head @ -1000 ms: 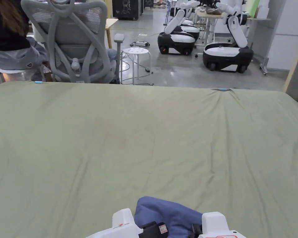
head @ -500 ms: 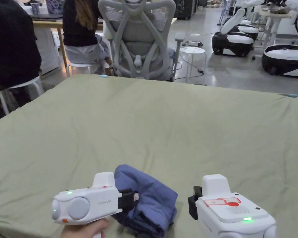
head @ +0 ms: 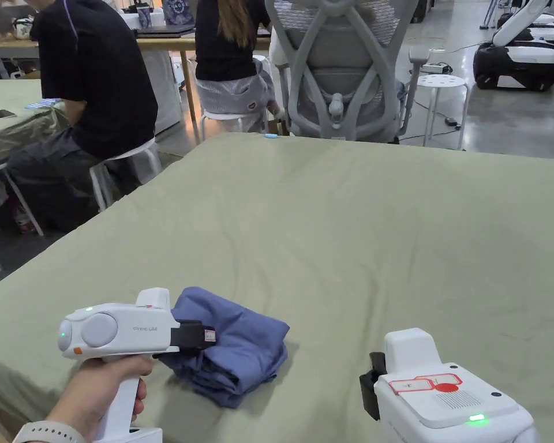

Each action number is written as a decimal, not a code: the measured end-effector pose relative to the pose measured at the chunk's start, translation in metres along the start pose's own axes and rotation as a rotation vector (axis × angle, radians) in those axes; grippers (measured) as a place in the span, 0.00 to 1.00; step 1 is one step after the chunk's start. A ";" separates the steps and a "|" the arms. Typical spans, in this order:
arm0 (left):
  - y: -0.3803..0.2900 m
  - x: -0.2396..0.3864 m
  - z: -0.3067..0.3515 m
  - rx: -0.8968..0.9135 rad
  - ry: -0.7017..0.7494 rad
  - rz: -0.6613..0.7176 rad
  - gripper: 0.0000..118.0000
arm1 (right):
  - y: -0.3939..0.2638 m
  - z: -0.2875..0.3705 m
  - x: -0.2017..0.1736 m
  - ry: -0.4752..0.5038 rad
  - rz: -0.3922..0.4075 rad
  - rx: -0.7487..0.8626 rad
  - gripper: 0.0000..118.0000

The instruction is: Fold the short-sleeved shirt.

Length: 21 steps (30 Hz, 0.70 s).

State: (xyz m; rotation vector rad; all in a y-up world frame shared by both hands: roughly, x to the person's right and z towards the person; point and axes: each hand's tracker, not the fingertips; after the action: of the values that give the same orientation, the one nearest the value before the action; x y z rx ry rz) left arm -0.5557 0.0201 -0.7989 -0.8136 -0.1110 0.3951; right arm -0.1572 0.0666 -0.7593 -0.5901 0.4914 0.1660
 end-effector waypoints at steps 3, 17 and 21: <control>-0.003 0.005 0.002 0.016 -0.012 -0.038 0.32 | -0.001 -0.006 0.003 -0.006 0.001 -0.015 0.00; -0.016 -0.015 0.088 0.194 0.235 0.173 0.00 | 0.000 0.024 0.020 -0.011 -0.008 0.025 0.00; -0.023 0.049 0.104 0.293 0.253 0.101 0.00 | -0.002 0.049 0.036 -0.030 -0.023 0.056 0.00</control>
State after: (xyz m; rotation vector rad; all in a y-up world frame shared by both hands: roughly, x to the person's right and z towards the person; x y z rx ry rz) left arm -0.5289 0.0961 -0.7137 -0.5750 0.2200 0.3897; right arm -0.1057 0.0927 -0.7408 -0.5379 0.4590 0.1391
